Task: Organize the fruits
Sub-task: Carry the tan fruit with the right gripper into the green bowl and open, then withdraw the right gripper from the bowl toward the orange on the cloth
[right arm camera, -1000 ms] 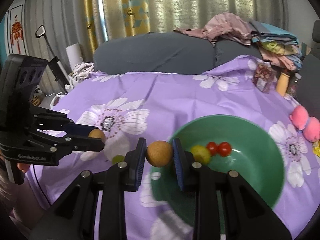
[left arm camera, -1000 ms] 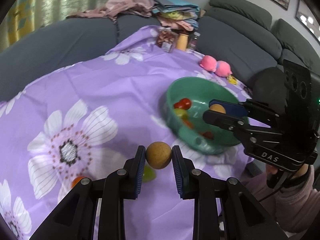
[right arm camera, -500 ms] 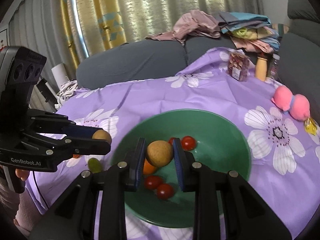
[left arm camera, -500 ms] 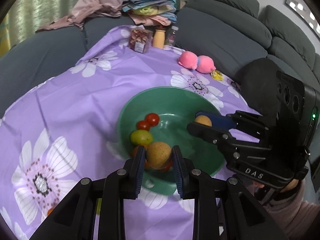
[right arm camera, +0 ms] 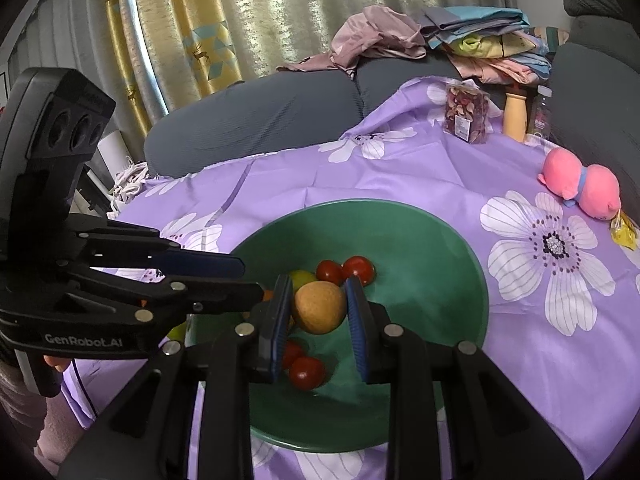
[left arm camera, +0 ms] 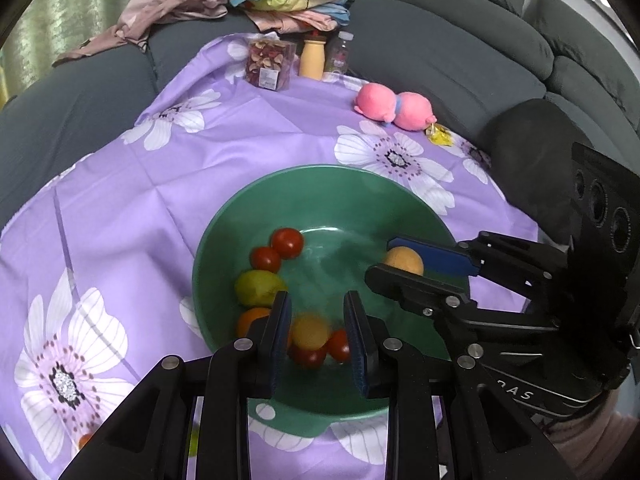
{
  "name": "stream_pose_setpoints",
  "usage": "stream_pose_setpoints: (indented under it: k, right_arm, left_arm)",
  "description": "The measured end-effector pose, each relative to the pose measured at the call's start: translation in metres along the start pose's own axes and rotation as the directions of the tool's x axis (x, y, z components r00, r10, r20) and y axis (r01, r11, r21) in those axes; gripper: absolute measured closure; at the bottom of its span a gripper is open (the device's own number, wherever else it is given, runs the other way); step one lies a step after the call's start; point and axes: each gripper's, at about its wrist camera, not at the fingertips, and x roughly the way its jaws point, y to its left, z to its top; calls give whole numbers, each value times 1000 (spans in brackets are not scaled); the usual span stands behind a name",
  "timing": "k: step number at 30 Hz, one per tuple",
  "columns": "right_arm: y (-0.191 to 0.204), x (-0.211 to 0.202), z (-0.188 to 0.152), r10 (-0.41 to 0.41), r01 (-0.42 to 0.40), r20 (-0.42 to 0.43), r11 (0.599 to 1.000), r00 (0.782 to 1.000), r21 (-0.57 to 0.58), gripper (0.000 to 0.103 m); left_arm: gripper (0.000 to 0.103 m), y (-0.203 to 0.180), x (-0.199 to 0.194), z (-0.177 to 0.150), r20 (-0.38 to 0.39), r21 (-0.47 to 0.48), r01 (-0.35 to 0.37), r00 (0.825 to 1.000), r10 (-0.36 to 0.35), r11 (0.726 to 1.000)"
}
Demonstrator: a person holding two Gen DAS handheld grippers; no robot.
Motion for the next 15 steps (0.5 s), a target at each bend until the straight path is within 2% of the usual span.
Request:
stream_pose_setpoints:
  k: [15]
  right_arm:
    - [-16, 2, -8, -34, 34, -23, 999, 999, 28, 75]
  left_arm:
    - [75, -6, 25, -1, -57, 1, -45, 997, 45, 999]
